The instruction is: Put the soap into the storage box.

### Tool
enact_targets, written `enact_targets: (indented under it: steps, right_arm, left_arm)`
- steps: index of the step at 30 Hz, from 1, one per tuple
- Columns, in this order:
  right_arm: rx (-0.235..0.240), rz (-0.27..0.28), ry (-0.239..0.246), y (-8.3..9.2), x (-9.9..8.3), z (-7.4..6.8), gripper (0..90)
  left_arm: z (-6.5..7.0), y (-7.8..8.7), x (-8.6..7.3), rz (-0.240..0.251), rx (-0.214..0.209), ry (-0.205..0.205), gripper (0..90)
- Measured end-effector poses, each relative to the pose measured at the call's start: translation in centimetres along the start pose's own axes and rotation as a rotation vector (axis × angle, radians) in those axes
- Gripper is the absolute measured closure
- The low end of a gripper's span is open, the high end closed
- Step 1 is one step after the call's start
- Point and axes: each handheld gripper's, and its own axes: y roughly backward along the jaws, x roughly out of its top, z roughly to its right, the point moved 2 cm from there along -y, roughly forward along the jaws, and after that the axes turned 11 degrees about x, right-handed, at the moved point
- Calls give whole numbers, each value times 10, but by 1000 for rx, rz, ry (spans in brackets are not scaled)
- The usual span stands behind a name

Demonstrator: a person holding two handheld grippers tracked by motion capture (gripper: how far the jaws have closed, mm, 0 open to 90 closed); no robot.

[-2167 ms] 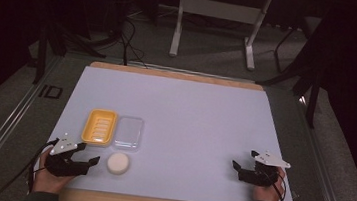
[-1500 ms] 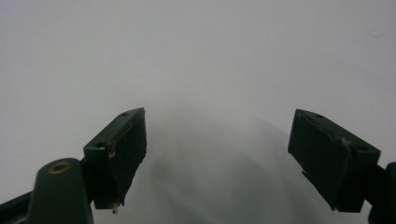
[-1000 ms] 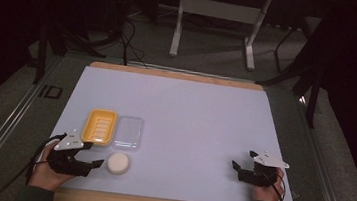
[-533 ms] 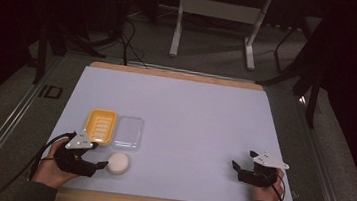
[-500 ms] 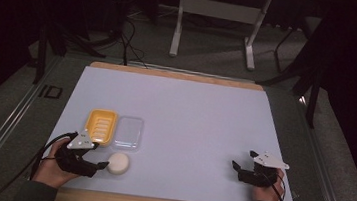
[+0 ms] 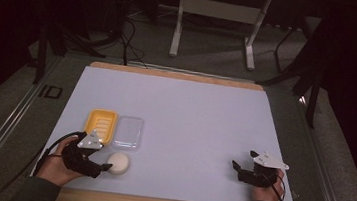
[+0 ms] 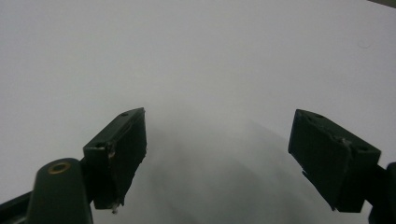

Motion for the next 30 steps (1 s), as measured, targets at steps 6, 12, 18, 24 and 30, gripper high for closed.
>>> enact_targets:
  steps: [6, 12, 18, 24, 30]
  right_arm:
    - [-1, 1, 0, 0, 0, 0, 189]
    - [-1, 2, 3, 1, 0, 0, 190]
    - [0, 6, 2, 1, 0, 0, 189]
    - [1, 9, -5, 1, 0, -1, 189]
    - [4, 9, -1, 1, 0, 0, 190]
  left_arm:
    - [1, -4, 3, -25, -2, -17, 260]
    - [4, -6, 7, -36, -23, -28, 244]
    - [7, -9, 12, -61, -33, -63, 229]
    - [9, -14, 15, -87, -38, -89, 202]
    - [12, -19, 18, -112, -44, -107, 198]
